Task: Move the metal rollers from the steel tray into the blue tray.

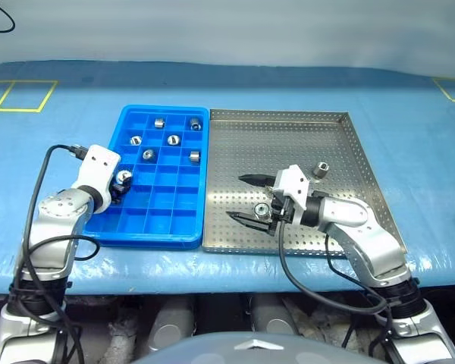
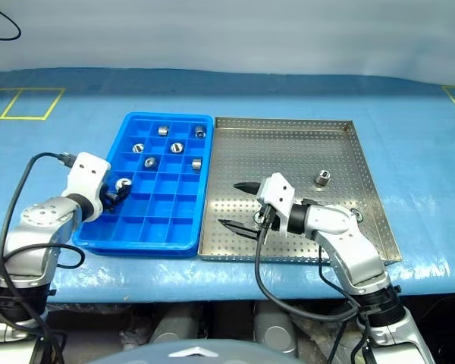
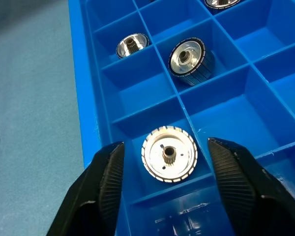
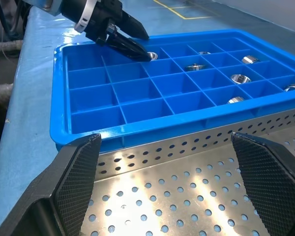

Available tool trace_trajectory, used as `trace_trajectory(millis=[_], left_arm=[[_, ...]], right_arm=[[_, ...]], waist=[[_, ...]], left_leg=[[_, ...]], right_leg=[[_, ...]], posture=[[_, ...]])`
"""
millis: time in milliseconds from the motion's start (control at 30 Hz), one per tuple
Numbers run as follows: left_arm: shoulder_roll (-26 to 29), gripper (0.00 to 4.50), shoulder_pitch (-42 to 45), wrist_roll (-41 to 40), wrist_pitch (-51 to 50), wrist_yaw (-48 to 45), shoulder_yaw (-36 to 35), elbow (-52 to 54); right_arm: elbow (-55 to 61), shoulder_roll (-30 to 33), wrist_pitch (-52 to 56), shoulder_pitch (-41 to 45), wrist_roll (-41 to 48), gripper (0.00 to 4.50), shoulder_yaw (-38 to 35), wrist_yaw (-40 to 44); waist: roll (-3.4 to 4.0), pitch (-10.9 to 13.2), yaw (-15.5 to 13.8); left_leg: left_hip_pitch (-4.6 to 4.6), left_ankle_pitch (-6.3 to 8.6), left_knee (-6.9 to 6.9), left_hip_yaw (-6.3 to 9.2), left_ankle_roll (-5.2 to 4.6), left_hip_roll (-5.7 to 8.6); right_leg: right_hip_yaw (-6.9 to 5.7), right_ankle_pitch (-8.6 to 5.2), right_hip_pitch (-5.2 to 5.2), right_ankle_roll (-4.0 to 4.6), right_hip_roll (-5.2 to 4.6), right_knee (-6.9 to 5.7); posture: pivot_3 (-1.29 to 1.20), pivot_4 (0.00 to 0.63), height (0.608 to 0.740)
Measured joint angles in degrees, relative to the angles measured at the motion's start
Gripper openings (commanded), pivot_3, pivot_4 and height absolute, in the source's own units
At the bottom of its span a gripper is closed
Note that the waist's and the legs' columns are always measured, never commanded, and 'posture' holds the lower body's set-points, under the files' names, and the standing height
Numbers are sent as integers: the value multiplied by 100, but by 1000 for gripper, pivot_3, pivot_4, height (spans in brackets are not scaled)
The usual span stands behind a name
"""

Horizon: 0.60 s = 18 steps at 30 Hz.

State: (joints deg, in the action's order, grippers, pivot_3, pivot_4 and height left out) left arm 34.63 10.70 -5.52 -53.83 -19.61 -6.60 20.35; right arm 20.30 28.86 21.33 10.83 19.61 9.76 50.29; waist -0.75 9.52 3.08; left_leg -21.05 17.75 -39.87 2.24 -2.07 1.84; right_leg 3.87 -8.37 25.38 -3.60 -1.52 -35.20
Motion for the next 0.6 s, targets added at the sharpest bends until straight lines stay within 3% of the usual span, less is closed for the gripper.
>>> trace_trajectory(millis=[33, 267, 433, 600], left_arm=[[-86, 4345, 9, 4, 55, 72, -47, 0], [-766, 4345, 371, -670, 895, -364, -96, 470], [-930, 4345, 767, -1373, 1497, -1701, 1153, 804], [-905, 4345, 1351, -1017, 1674, -2371, 2491, -165]], right_arm=[[0, 4, -6, 0, -1, 4500, -6, -14], [-6, 109, -75, -13, -79, 4500, -155, -168], [-4, 620, 95, -316, -478, 4500, -391, -530], [189, 999, 375, -947, -636, 4500, -916, -879]], waist=[[0, 0, -1], [-3, -2, -54], [2, -6, -44], [6, -8, 183]], left_leg=[[0, 0, 0, 0, 0, 0], [-7, -10, -1, 0, 17, 4], [-10, -7, 0, -15, 12, 9], [-4, 6, -2, -34, -19, 5]], right_leg=[[0, 0, 0, 0, -1, 0], [-2, 1, 0, 1, -12, 7], [7, 0, 1, 1, -5, 14], [24, 2, -5, -4, 12, 13]], posture=[[-84, 150, 740], [-122, 150, 740], [-199, 150, 740], [-280, 150, 740]])
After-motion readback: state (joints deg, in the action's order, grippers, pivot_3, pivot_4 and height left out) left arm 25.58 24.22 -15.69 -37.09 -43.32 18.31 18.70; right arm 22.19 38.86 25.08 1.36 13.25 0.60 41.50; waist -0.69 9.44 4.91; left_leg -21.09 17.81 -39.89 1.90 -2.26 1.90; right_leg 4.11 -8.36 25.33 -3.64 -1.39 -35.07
